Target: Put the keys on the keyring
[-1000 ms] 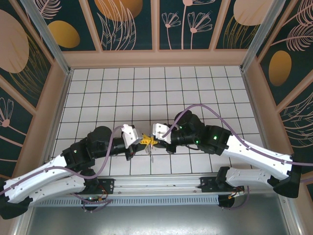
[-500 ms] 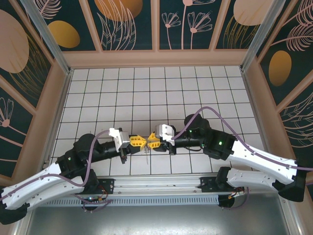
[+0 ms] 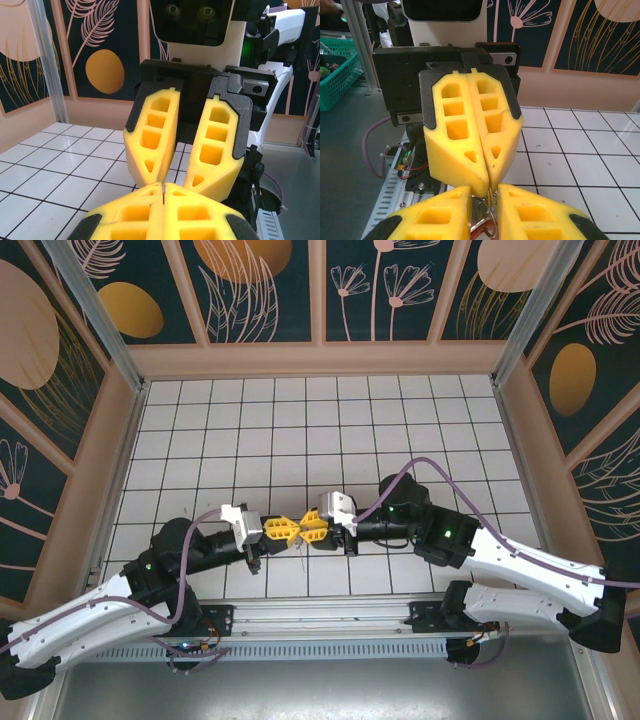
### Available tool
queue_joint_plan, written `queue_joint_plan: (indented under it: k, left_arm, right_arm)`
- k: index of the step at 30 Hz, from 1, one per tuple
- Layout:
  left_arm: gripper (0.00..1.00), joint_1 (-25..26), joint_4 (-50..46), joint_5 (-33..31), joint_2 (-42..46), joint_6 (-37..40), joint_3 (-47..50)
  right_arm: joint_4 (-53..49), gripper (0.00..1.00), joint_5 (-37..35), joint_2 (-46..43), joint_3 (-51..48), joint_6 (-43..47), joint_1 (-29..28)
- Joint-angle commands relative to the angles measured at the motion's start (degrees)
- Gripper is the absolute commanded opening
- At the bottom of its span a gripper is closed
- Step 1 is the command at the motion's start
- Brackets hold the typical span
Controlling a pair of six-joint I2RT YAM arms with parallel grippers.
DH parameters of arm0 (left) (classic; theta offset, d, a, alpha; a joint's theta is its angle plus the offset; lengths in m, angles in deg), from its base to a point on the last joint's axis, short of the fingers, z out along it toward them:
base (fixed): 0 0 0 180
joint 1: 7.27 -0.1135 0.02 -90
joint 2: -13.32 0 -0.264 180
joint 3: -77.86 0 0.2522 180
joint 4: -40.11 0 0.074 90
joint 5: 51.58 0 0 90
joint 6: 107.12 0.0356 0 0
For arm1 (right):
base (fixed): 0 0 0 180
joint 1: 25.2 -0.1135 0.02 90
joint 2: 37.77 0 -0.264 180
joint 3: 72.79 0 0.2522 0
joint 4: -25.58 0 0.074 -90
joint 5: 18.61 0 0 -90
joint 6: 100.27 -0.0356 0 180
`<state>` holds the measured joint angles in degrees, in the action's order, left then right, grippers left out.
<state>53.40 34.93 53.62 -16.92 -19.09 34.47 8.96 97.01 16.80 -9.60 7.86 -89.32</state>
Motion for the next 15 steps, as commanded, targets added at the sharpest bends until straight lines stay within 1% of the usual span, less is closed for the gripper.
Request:
queue_joint_plan:
  k: [1, 10, 15]
  left_arm:
    - [0.0, -0.01, 5.65, 2.03, 0.99, 0.17, -0.58]
    - [0.0, 0.05, 4.75, 2.2, 1.25, 0.49, -1.38]
    - [0.0, 0.06, 4.75, 2.37, 0.97, 0.6, -1.66]
  right_arm:
    - [2.92, 0.22, -0.25, -1.59, -2.06, -1.68, -0.31]
    - [3.37, 0.22, -0.3, -2.35, -3.09, -2.32, -0.27]
    - [3.38, 0.07, -0.2, -2.27, -3.02, -2.02, -0.3]
